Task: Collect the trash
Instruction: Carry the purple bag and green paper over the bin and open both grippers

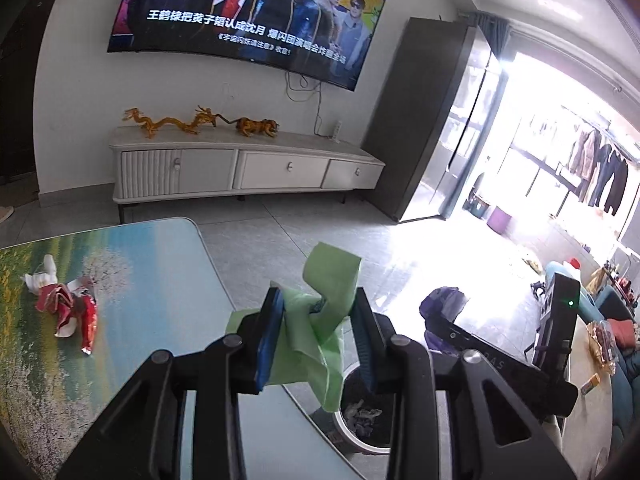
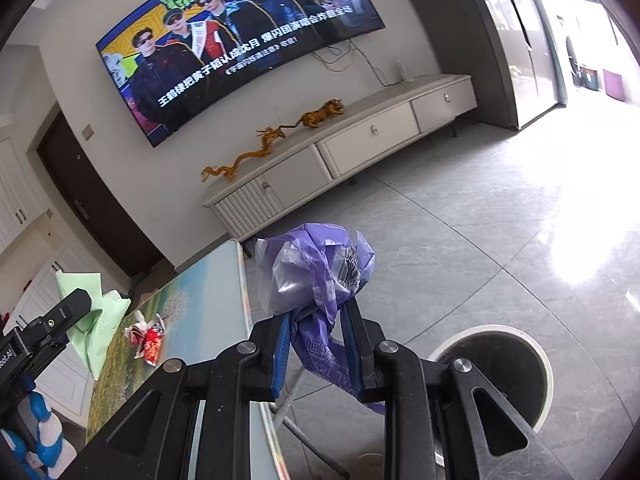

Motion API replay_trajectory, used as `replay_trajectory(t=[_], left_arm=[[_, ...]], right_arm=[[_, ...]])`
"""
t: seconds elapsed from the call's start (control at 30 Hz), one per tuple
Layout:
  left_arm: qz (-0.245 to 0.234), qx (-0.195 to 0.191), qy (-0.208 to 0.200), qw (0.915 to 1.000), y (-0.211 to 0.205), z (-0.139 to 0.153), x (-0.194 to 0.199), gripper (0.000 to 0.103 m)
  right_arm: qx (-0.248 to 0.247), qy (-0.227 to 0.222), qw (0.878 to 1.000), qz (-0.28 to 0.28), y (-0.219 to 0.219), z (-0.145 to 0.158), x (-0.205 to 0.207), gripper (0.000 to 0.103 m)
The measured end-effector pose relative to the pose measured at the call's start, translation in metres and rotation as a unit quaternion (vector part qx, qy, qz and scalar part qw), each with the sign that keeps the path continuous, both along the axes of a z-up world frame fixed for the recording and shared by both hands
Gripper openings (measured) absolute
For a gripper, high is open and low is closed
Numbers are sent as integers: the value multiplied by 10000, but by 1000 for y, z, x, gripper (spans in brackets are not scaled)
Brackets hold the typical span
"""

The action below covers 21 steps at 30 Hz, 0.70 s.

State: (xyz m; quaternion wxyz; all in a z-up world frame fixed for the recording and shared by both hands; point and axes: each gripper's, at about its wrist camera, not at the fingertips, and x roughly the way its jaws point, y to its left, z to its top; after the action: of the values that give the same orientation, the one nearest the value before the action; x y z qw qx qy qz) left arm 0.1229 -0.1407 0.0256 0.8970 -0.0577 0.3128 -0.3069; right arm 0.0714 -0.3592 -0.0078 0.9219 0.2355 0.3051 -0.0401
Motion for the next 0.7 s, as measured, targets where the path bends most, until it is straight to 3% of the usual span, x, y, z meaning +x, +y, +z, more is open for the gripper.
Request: replay_trajectory(t=[0.3,0.7], left_arm=[[-757,421,408,9954,-99,-34,5,33],[-1482,786,1101,9797,-199,-97,11,35]], right_arm=[[239,585,9964,-570,-60,-54,-20,25],[802,1303,9820,-1106,-113,-127,-42,27]])
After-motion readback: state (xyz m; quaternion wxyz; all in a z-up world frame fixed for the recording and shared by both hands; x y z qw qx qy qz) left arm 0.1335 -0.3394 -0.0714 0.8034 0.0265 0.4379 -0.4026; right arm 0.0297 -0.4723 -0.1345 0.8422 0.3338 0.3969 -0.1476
